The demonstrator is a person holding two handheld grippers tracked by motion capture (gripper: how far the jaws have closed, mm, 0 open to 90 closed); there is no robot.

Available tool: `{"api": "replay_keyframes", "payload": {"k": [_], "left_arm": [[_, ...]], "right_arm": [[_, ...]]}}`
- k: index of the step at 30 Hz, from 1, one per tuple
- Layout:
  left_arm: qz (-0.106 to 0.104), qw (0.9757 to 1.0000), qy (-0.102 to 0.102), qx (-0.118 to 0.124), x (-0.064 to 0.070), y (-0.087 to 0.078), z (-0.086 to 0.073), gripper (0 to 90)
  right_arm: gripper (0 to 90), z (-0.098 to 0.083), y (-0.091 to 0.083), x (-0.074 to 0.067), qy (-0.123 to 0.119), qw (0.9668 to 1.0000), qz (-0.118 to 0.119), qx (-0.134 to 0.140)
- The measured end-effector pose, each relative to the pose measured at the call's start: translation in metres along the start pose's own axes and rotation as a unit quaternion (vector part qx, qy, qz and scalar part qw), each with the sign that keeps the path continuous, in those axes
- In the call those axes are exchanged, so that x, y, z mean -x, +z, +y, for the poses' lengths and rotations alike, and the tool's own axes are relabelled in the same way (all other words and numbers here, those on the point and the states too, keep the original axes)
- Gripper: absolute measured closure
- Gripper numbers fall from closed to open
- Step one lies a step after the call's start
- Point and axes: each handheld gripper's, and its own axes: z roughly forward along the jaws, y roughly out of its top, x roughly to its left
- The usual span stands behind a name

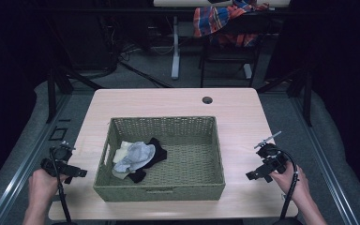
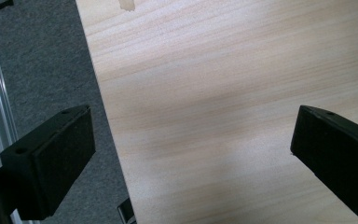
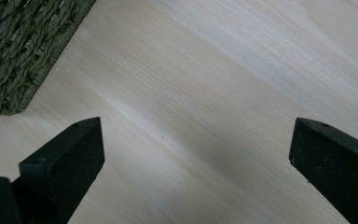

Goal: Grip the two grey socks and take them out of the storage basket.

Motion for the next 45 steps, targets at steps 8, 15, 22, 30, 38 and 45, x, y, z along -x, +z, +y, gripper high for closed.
{"api": "replay_keyframes", "payload": {"k": [8, 15, 22, 30, 38, 45], "left_arm": [[-0.001, 1.0000, 0.004, 0.002, 0.002, 0.000, 0.001, 0.3], [0.001, 1.0000, 0.002, 0.002, 0.000, 0.000, 0.000, 0.3], [0.003, 1.0000, 0.008, -0.004, 0.001, 0.000, 0.002, 0.3], [0.010, 0.9999, 0.003, -0.002, 0.002, -0.006, 0.004, 0.3], [0.011, 0.9998, -0.013, 0.014, 0.004, -0.031, 0.007, 0.2], [0.010, 0.9995, -0.009, 0.028, 0.012, -0.053, 0.014, 0.2]], "right_arm": [[3.2, 0.001, -0.001, 0.000, -0.011, 0.9999, -0.003, -0.003], [3.0, 0.001, 0.002, -0.002, 0.003, 0.9999, 0.009, 0.007], [3.0, 0.000, 0.004, -0.002, 0.011, 0.9998, 0.008, 0.012], [3.0, 0.002, 0.003, 0.000, -0.012, 0.9999, 0.005, -0.012], [3.0, 0.007, 0.004, -0.002, -0.017, 0.9998, 0.008, -0.010], [3.5, 0.007, 0.005, -0.001, -0.019, 0.9997, 0.004, -0.016]]}}
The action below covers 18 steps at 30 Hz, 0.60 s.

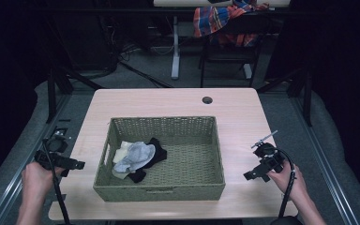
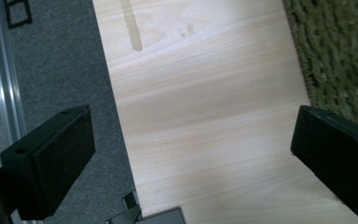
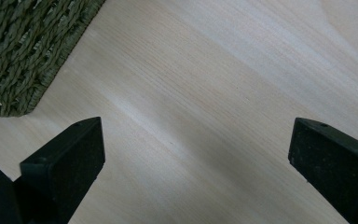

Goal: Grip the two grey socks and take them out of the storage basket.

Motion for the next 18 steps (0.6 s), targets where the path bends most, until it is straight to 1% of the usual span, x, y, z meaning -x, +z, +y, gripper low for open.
{"api": "replay_keyframes", "payload": {"k": [1, 2, 3, 4, 5, 6, 8, 9, 11, 14, 15, 16, 17, 18], "left_arm": [[0.001, 1.0000, 0.007, -0.003, 0.005, -0.005, 0.003, 0.2], [0.000, 0.9999, 0.010, -0.003, 0.007, -0.006, 0.004, 0.2], [-0.001, 0.9999, 0.012, -0.003, 0.009, -0.007, 0.006, 0.2], [-0.001, 0.9999, 0.012, -0.003, 0.009, -0.007, 0.006, 0.2], [-0.003, 0.9998, 0.020, -0.004, 0.014, -0.012, 0.010, 0.3], [-0.005, 0.9998, 0.022, 0.000, 0.016, -0.014, 0.012, 0.2], [-0.003, 0.9996, 0.027, 0.004, 0.022, -0.021, 0.015, 0.2], [-0.002, 0.9994, 0.033, 0.007, 0.025, -0.024, 0.017, 0.2], [0.002, 0.9990, 0.042, 0.016, 0.031, -0.032, 0.021, 0.2], [0.002, 0.9981, 0.054, 0.030, 0.039, -0.044, 0.026, 0.1], [0.002, 0.9981, 0.054, 0.030, 0.039, -0.044, 0.026, 0.1], [0.002, 0.9972, 0.060, 0.044, 0.045, -0.051, 0.029, 0.1], [0.000, 0.9968, 0.061, 0.050, 0.048, -0.054, 0.030, 0.1], [-0.001, 0.9966, 0.066, 0.050, 0.051, -0.057, 0.032, 0.1]], "right_arm": [[3.5, 0.000, 0.001, -0.002, 0.009, 0.9999, 0.000, 0.007], [3.5, 0.000, 0.000, -0.001, 0.003, 1.0000, 0.001, -0.002], [3.5, -0.001, 0.002, -0.002, 0.014, 0.9998, 0.002, 0.012], [3.5, -0.001, 0.000, 0.000, 0.003, 1.0000, 0.001, -0.005], [3.6, -0.002, 0.000, -0.001, 0.008, 1.0000, 0.002, -0.003], [3.7, -0.002, 0.000, 0.000, 0.003, 1.0000, -0.001, -0.005], [3.8, -0.003, 0.000, 0.000, 0.011, 0.9999, -0.001, 0.009], [3.8, -0.003, 0.000, -0.001, 0.013, 0.9999, 0.003, 0.009], [3.8, -0.002, 0.000, -0.002, 0.009, 1.0000, 0.000, 0.003], [3.8, -0.003, 0.000, -0.001, 0.007, 1.0000, 0.000, 0.004], [3.8, -0.003, 0.000, -0.001, 0.009, 0.9999, 0.002, 0.006], [3.8, -0.003, 0.000, 0.000, 0.007, 1.0000, -0.003, 0.004], [3.9, -0.003, 0.000, 0.000, 0.008, 1.0000, -0.003, 0.004], [3.9, -0.003, 0.000, 0.000, 0.010, 0.9999, -0.001, 0.002]]}}
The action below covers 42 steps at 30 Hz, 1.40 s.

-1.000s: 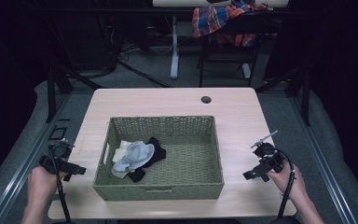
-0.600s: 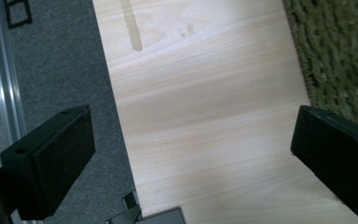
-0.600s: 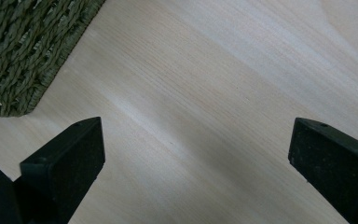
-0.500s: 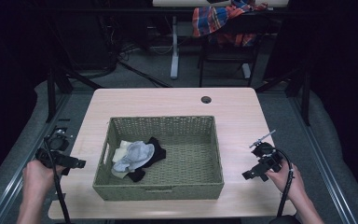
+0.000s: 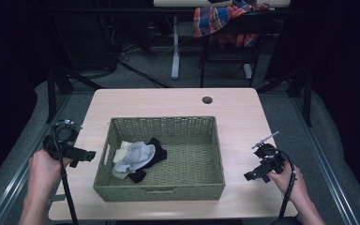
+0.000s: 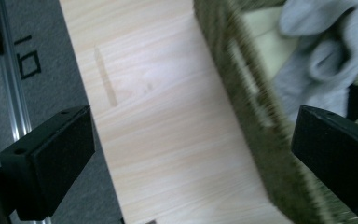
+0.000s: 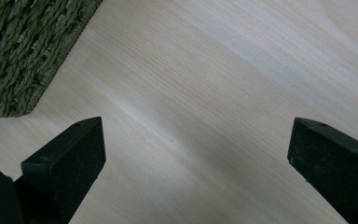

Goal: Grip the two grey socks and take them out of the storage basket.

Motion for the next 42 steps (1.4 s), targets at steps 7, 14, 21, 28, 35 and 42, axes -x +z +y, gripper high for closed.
{"api": "replay_keyframes", "payload": {"k": [7, 14, 21, 28, 35, 42], "left_arm": [[-0.018, 0.9993, 0.032, 0.011, 0.019, -0.006, 0.022, 0.0], [-0.044, 0.9970, 0.061, 0.018, 0.041, 0.000, 0.043, 0.0], [-0.082, 0.9924, 0.093, -0.002, 0.061, 0.024, 0.063, 0.1], [-0.098, 0.9887, 0.112, -0.020, 0.075, 0.041, 0.071, 0.7], [-0.115, 0.9835, 0.130, -0.049, 0.087, 0.066, 0.081, 10.1], [-0.123, 0.9814, 0.133, -0.063, 0.086, 0.082, 0.082, 25.7]], "right_arm": [[3.9, 0.000, 0.001, -0.001, 0.001, 1.0000, 0.001, -0.006], [4.2, -0.001, 0.001, -0.001, 0.001, 1.0000, -0.001, -0.005], [5.1, -0.001, 0.001, -0.001, -0.002, 1.0000, 0.005, -0.005], [5.1, -0.001, 0.001, 0.000, 0.001, 1.0000, 0.004, -0.004], [5.2, -0.001, 0.001, -0.001, -0.005, 0.9999, 0.000, -0.010], [5.2, -0.001, 0.001, 0.000, -0.005, 0.9999, 0.003, -0.013]]}}
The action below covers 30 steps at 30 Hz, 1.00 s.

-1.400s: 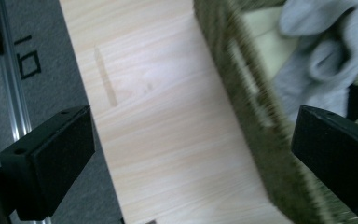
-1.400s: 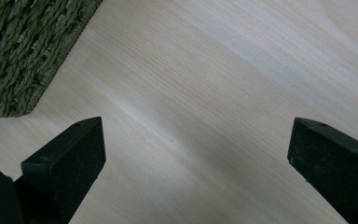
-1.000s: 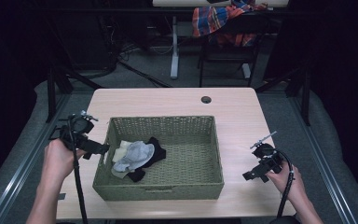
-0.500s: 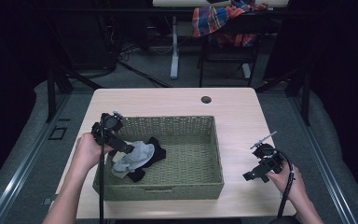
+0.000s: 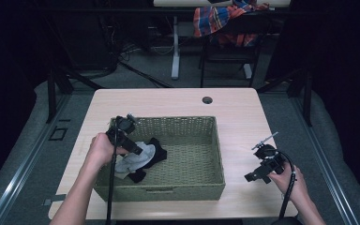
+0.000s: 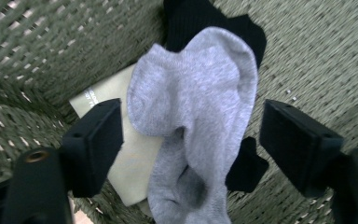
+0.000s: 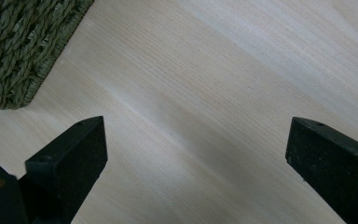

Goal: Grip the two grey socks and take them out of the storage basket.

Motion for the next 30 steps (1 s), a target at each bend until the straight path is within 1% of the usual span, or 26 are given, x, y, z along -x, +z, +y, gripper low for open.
{"api": "replay_keyframes", "payload": {"k": [1, 2, 3, 4, 5, 6, 7, 9, 11, 12, 14, 15, 16, 17, 18, 19, 20, 21, 22, 24, 25, 26, 27, 29, 30], "left_arm": [[-0.002, 1.0000, 0.002, -0.009, -0.001, 0.005, 0.000, 28.3], [-0.002, 0.9999, 0.004, -0.011, -0.001, 0.006, 0.000, 29.1], [-0.003, 0.9999, 0.004, -0.014, -0.002, 0.008, 0.000, 30.1], [-0.003, 0.9999, 0.004, -0.014, -0.002, 0.008, 0.000, 33.2], [-0.002, 0.9999, 0.006, -0.016, -0.002, 0.011, 0.000, 35.0], [-0.002, 0.9999, 0.006, -0.016, -0.002, 0.011, 0.000, 35.4], [0.000, 0.9998, 0.007, -0.019, -0.002, 0.015, 0.001, 37.3], [0.003, 0.9996, 0.015, -0.025, -0.002, 0.018, 0.002, 40.6], [0.007, 0.9991, 0.023, -0.034, -0.001, 0.020, 0.003, 45.1], [0.008, 0.9991, 0.024, -0.034, 0.000, 0.021, 0.003, 47.1], [0.006, 0.9991, 0.025, -0.035, 0.000, 0.022, 0.002, 51.5], [0.006, 0.9989, 0.028, -0.038, -0.001, 0.024, 0.001, 52.6], [0.006, 0.9989, 0.029, -0.037, -0.001, 0.025, 0.001, 54.4], [0.006, 0.9988, 0.031, -0.038, 0.000, 0.026, 0.000, 57.3], [0.004, 0.9988, 0.032, -0.037, 0.000, 0.027, 0.000, 59.7], [0.005, 0.9986, 0.036, -0.040, 0.001, 0.027, 0.000, 62.7], [0.005, 0.9986, 0.036, -0.040, 0.001, 0.027, 0.000, 66.1], [0.004, 0.9985, 0.037, -0.040, 0.002, 0.028, -0.001, 66.1], [0.007, 0.9984, 0.039, -0.039, 0.003, 0.027, -0.001, 71.7], [0.008, 0.9985, 0.039, -0.036, 0.004, 0.026, -0.002, 77.0], [0.007, 0.9985, 0.042, -0.036, 0.005, 0.025, -0.002, 78.7], [0.008, 0.9985, 0.041, -0.035, 0.005, 0.023, -0.002, 79.7], [0.006, 0.9985, 0.042, -0.035, 0.006, 0.022, -0.002, 81.1], [0.006, 0.9986, 0.042, -0.032, 0.007, 0.020, -0.003, 82.2], [0.006, 0.9985, 0.044, -0.031, 0.007, 0.018, -0.003, 82.5]], "right_arm": [[5.3, -0.001, 0.002, -0.001, 0.009, 0.9999, 0.000, 0.012], [5.3, -0.001, 0.002, -0.001, 0.009, 0.9999, -0.001, 0.012], [5.3, 0.000, 0.000, -0.001, 0.002, 1.0000, 0.000, 0.002], [5.3, 0.000, 0.000, -0.001, 0.002, 1.0000, -0.004, 0.002], [5.3, -0.001, 0.002, -0.002, 0.012, 0.9998, 0.002, 0.014], [5.3, -0.001, 0.002, -0.002, 0.012, 0.9998, 0.002, 0.014], [5.2, 0.000, 0.001, -0.001, -0.002, 1.0000, 0.000, 0.002], [5.2, 0.001, 0.001, -0.001, 0.001, 1.0000, 0.003, 0.001], [5.2, 0.000, 0.000, 0.000, 0.001, 1.0000, 0.001, 0.001], [5.2, 0.000, 0.000, -0.001, 0.005, 1.0000, 0.000, 0.001], [5.2, 0.000, 0.000, -0.001, 0.005, 1.0000, 0.000, 0.001], [5.2, 0.001, 0.001, -0.001, 0.005, 1.0000, 0.002, 0.005], [5.2, 0.001, 0.001, -0.001, 0.002, 1.0000, 0.004, 0.001], [5.2, 0.001, 0.001, 0.000, -0.001, 1.0000, -0.004, -0.001], [5.2, 0.001, 0.001, 0.000, 0.002, 1.0000, 0.004, 0.003], [5.2, 0.001, 0.001, 0.000, -0.001, 1.0000, 0.000, 0.004], [5.2, 0.001, 0.001, 0.000, -0.001, 1.0000, 0.000, 0.004], [5.2, 0.001, 0.000, 0.000, 0.001, 1.0000, 0.000, 0.002], [5.2, 0.001, 0.000, 0.000, 0.000, 1.0000, 0.000, 0.002], [5.2, 0.001, 0.000, -0.001, 0.000, 1.0000, 0.003, 0.006], [5.2, 0.001, 0.000, -0.001, -0.002, 1.0000, -0.004, 0.006], [5.2, 0.001, 0.000, -0.001, -0.003, 0.9999, 0.002, 0.010], [5.3, 0.001, -0.001, -0.001, -0.004, 1.0000, 0.002, 0.007], [5.3, 0.001, -0.001, 0.000, -0.004, 1.0000, -0.001, 0.005], [5.3, 0.000, 0.001, -0.001, 0.004, 0.9998, -0.003, 0.017]]}}
